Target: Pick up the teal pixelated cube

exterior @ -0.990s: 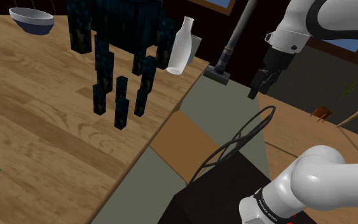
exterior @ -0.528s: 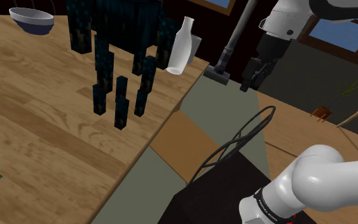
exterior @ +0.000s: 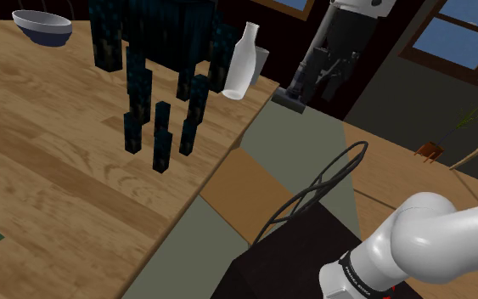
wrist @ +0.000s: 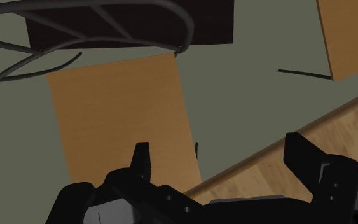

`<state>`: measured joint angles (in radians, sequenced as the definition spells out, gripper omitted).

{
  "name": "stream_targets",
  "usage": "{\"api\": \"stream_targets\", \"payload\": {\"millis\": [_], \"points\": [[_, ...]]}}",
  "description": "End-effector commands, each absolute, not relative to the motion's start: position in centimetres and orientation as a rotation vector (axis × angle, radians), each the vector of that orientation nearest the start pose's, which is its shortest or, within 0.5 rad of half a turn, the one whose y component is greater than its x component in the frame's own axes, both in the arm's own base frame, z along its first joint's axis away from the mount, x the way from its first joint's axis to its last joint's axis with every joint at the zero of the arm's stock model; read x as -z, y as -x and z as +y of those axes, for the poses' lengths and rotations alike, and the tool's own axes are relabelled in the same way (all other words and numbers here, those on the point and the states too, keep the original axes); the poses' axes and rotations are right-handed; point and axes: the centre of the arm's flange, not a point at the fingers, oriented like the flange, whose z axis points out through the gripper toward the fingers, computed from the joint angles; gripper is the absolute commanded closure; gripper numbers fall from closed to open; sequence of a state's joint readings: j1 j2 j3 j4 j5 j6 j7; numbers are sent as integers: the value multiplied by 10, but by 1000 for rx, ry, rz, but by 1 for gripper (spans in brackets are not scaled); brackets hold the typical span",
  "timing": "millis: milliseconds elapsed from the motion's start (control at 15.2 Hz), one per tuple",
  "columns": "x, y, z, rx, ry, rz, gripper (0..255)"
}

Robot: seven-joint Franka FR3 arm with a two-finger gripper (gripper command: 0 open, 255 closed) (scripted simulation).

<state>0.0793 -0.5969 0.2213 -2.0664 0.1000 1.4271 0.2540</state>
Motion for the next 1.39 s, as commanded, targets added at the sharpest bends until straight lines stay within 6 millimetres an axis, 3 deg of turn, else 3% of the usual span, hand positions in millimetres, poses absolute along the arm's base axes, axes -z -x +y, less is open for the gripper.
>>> {"api": "stream_targets", "payload": {"millis": [0,1188,1320], "points": [[-655,-329,162,-68,3173,-30,0],[-760,-368,366,-16,3139,-58,0],[-749,-368,366,-16,3139,-58,0]]}}
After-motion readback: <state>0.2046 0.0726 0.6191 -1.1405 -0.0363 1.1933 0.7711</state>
